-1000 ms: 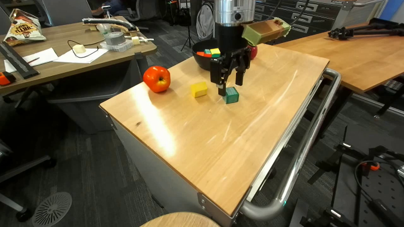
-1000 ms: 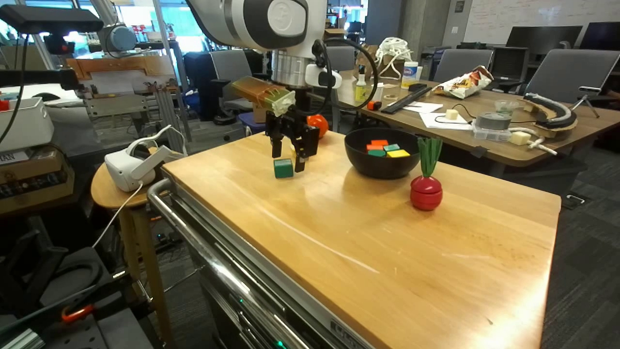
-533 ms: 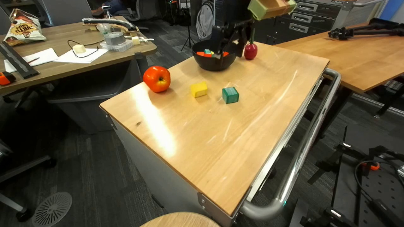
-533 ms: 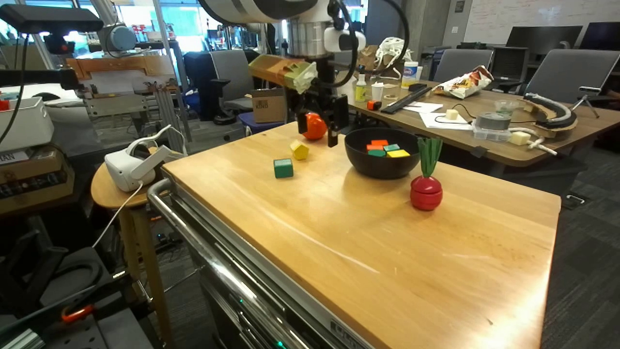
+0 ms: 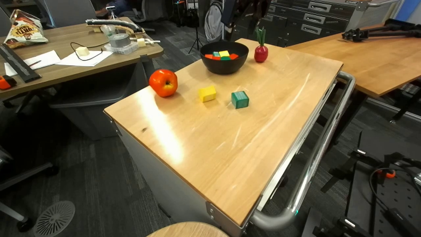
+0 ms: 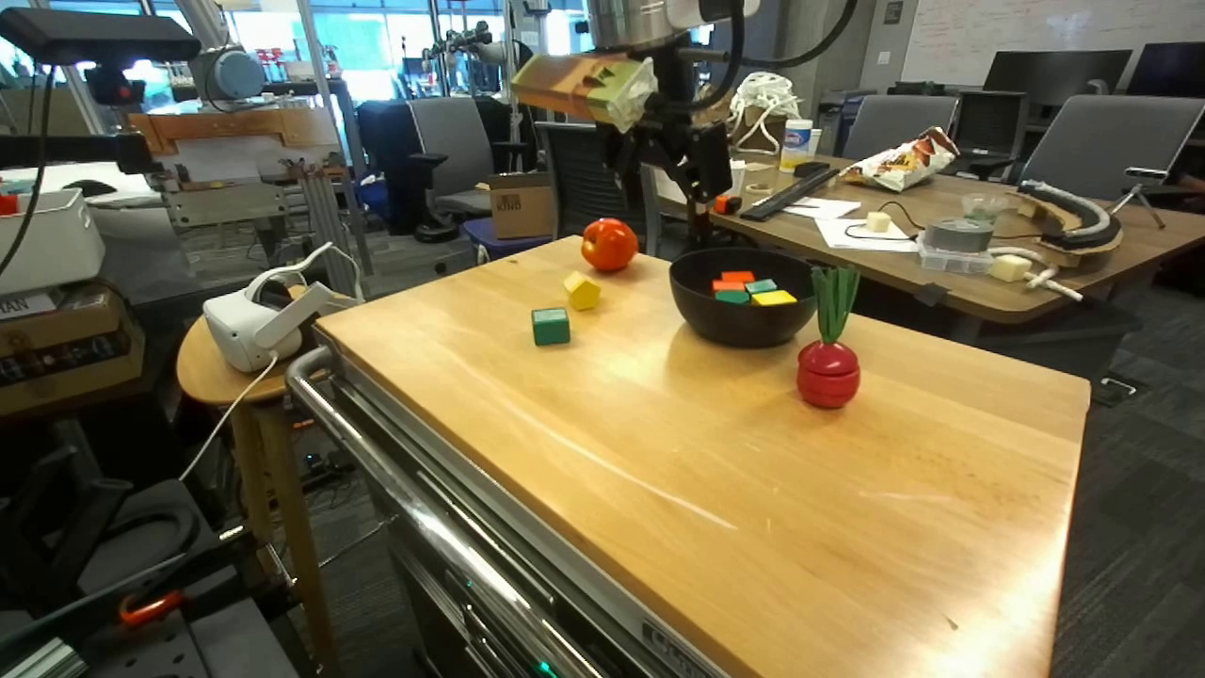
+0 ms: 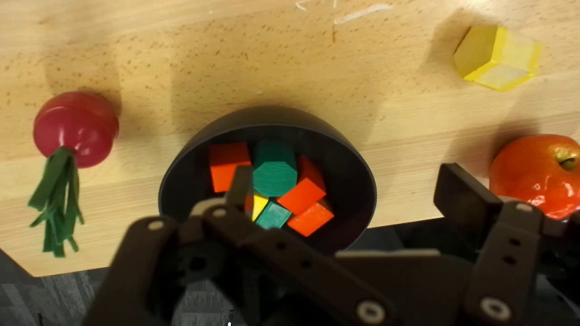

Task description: Move the apple to the left, take the radish and blocks out of the black bowl

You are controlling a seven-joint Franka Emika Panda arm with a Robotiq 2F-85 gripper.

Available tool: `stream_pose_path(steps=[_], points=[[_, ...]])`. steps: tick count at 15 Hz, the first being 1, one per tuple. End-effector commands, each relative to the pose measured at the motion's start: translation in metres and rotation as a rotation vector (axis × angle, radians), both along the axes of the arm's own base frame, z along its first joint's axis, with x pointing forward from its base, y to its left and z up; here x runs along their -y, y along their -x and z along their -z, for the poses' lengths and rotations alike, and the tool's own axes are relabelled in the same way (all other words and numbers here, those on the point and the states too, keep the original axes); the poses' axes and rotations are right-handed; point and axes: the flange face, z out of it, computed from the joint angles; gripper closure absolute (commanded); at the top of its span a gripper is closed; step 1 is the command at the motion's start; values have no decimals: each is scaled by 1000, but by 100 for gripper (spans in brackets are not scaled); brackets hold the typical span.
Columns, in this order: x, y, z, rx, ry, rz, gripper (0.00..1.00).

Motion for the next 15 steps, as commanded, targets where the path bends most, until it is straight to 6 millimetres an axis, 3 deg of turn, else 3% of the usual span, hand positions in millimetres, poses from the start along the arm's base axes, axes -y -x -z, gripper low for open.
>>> stream_pose_path(steps=[1,8,15], points=[[-1,0,1,-3,0,-2,0],[17,-34,-14,64,66,-32,0],[30,-92,17,-21,105,-56,0]])
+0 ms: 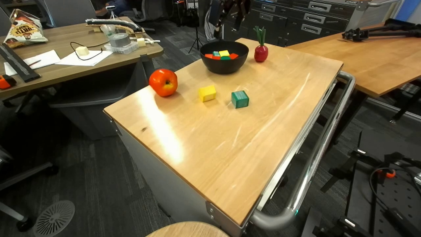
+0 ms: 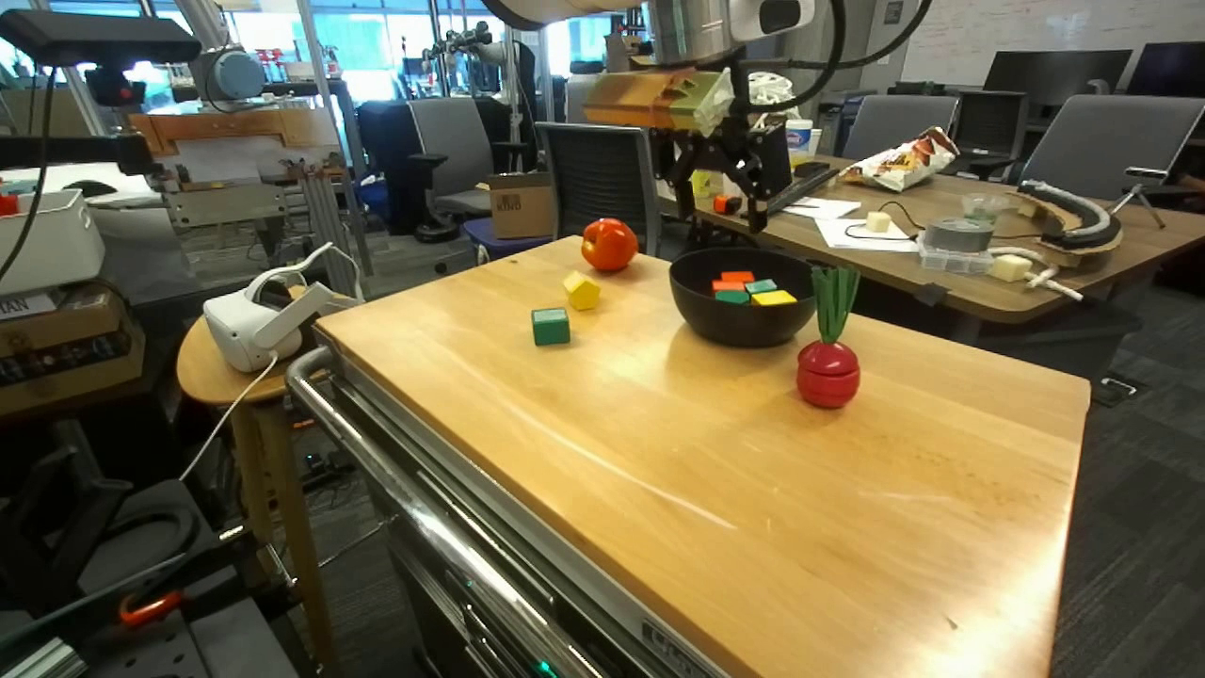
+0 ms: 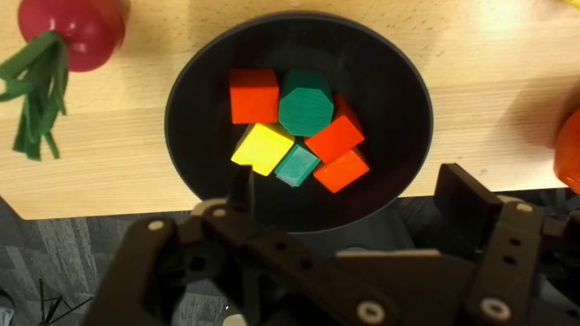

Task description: Move the apple to the left, take the radish and blocks out of the black bowl

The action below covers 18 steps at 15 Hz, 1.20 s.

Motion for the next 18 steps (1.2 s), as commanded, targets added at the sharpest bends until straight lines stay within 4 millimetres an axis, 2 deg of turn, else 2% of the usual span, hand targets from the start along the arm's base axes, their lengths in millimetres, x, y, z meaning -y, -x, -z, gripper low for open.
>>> stream_pose_path(steps=[1,5,12,18], points=[[16,-36,11,-41,31,-2,0],[29,-54,30,-88,41,15,0],[37,-74,79,-225,35,34,0],[39,-87,90,-276,24,41,0]])
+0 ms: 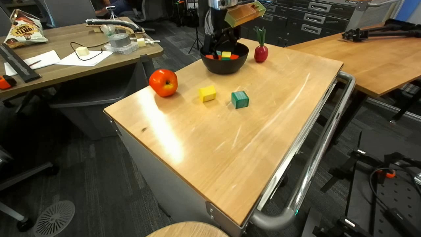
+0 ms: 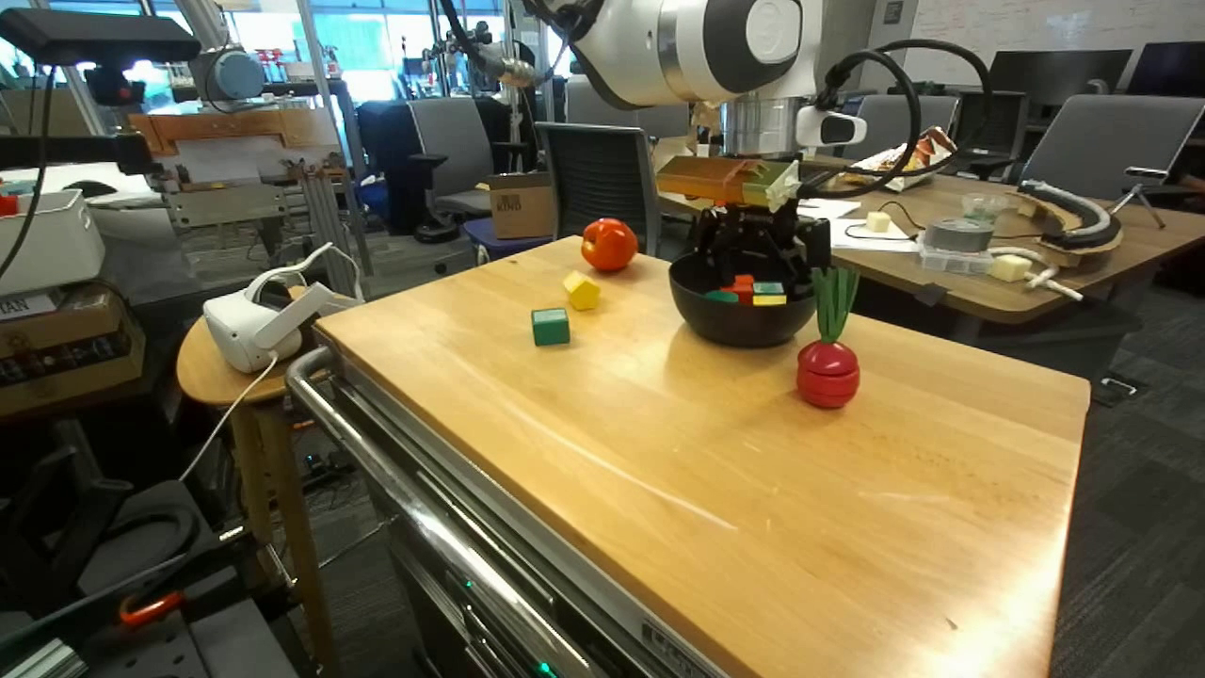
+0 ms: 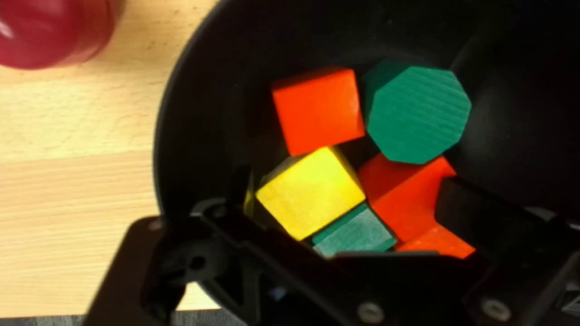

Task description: Move the apple to the left, take the radish and blocks out of the black bowl

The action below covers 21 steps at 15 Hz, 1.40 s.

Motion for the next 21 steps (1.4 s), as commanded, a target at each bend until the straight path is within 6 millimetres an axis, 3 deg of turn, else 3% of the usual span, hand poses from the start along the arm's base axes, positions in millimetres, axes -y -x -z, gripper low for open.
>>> stream_pose_path(steps=[1,2,3,12,16,17,21], points=[[3,-14,2,-27,-4,-3,0],[3,-15,3,-34,-6,-4,9],[4,-14,3,-42,-11,-6,26],[30,15,16,-207,-14,36,95],[37,19,8,-214,-32,58,100],[38,19,3,-203,-33,57,79],[39,20,-20,-146,-36,58,51]])
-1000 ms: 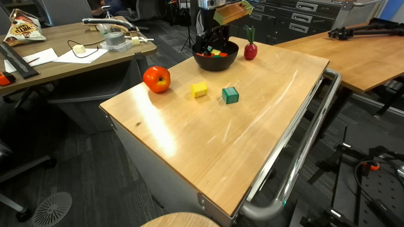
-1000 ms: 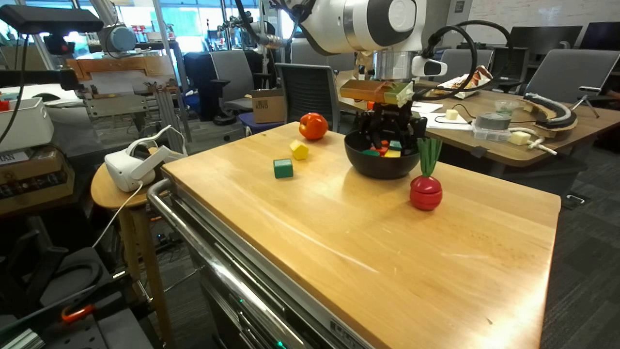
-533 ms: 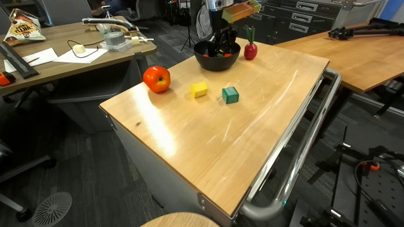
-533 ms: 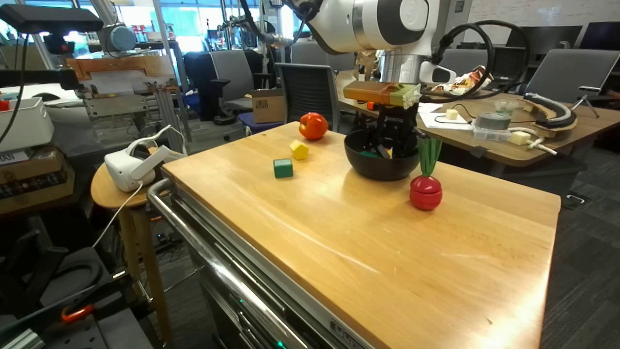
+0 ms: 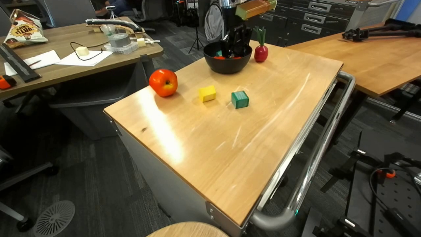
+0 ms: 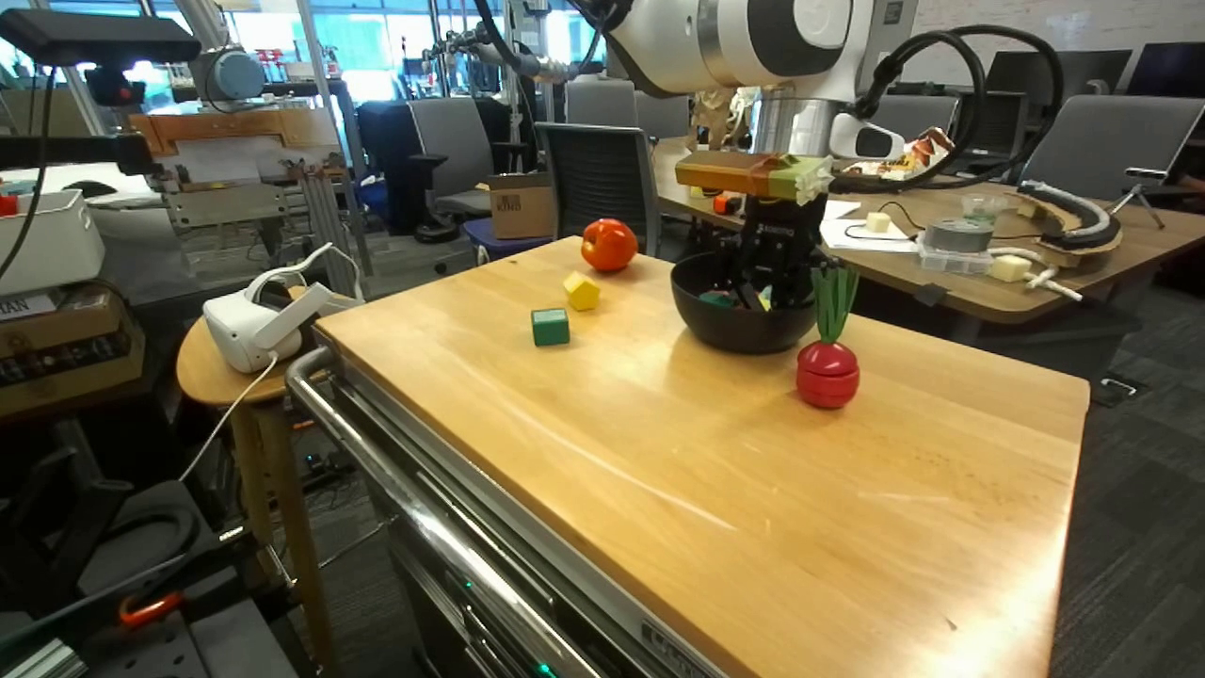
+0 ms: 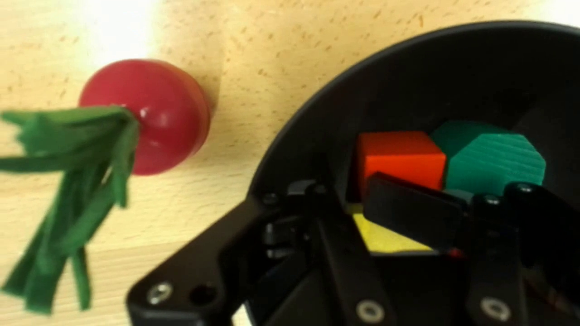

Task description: Move the apple to the left, take the radish and blocks out of the black bowl

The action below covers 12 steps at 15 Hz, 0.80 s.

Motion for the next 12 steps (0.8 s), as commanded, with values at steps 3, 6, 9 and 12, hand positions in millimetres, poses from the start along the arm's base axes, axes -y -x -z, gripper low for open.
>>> stream_pose_path(steps=[3,6,9,12], points=[[2,2,-54,155,-58,29,29],[-4,-6,-70,249,-117,61,5],[-12,-14,-57,252,-149,76,0],[-14,-20,-35,230,-157,91,0]])
